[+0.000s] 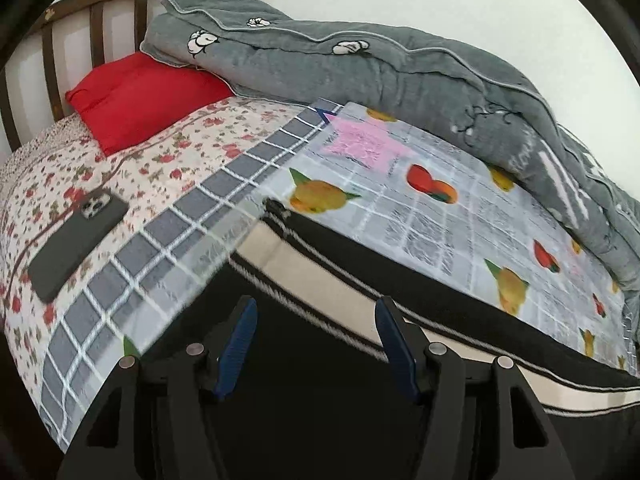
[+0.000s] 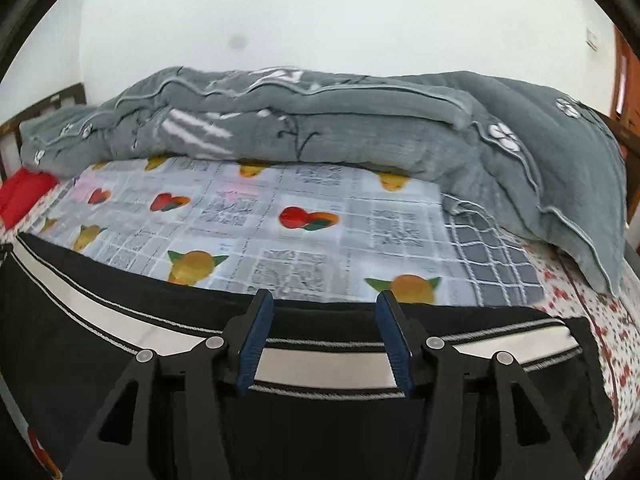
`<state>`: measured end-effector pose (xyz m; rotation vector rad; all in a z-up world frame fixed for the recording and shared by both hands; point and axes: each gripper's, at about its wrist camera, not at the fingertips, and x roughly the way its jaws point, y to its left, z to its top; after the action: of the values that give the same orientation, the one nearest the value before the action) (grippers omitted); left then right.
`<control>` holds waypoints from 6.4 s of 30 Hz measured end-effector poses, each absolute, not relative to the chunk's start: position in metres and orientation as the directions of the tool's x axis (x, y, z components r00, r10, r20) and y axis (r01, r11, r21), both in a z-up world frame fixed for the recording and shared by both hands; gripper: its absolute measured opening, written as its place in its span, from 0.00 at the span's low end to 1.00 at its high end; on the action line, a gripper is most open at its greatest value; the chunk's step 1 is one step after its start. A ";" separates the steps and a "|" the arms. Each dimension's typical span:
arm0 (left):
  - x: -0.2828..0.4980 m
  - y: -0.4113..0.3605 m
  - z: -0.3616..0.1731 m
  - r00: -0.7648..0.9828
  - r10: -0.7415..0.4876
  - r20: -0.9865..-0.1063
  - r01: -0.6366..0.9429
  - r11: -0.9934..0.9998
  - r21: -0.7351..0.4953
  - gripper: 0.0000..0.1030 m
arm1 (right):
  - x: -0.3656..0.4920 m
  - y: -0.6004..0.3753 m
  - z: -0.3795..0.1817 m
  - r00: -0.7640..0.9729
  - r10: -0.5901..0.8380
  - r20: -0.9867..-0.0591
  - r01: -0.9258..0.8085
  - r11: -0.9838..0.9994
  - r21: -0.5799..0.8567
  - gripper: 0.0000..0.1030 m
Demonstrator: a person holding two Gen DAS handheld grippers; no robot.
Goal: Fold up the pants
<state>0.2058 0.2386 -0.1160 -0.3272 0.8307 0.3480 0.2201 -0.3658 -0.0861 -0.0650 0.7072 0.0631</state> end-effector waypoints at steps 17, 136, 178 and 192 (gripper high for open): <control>0.255 0.278 -0.140 0.576 0.234 -0.784 -0.461 0.884 -0.074 0.37 | 0.249 -0.368 -0.119 0.695 0.008 -0.719 -0.070 0.996 -0.056 0.51; 0.110 0.192 -0.050 0.866 0.089 -0.492 -0.267 0.914 -0.304 0.08 | 0.065 -0.385 -0.109 0.761 -0.055 -0.646 0.085 0.996 0.014 0.39; 0.042 0.073 -0.134 0.720 -0.209 -0.662 0.172 0.978 -0.121 0.62 | 0.122 -0.278 -0.138 0.608 0.352 -0.711 -0.141 0.930 0.340 0.50; 0.048 0.063 -0.159 0.713 -0.166 -0.681 0.162 0.984 -0.070 0.62 | 0.139 -0.271 -0.153 0.583 0.410 -0.701 -0.144 0.902 0.408 0.28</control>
<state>0.0477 0.0626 -0.1589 -0.0050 0.7552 -0.1815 0.1388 -0.2713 -0.1532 0.3248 0.8937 0.3298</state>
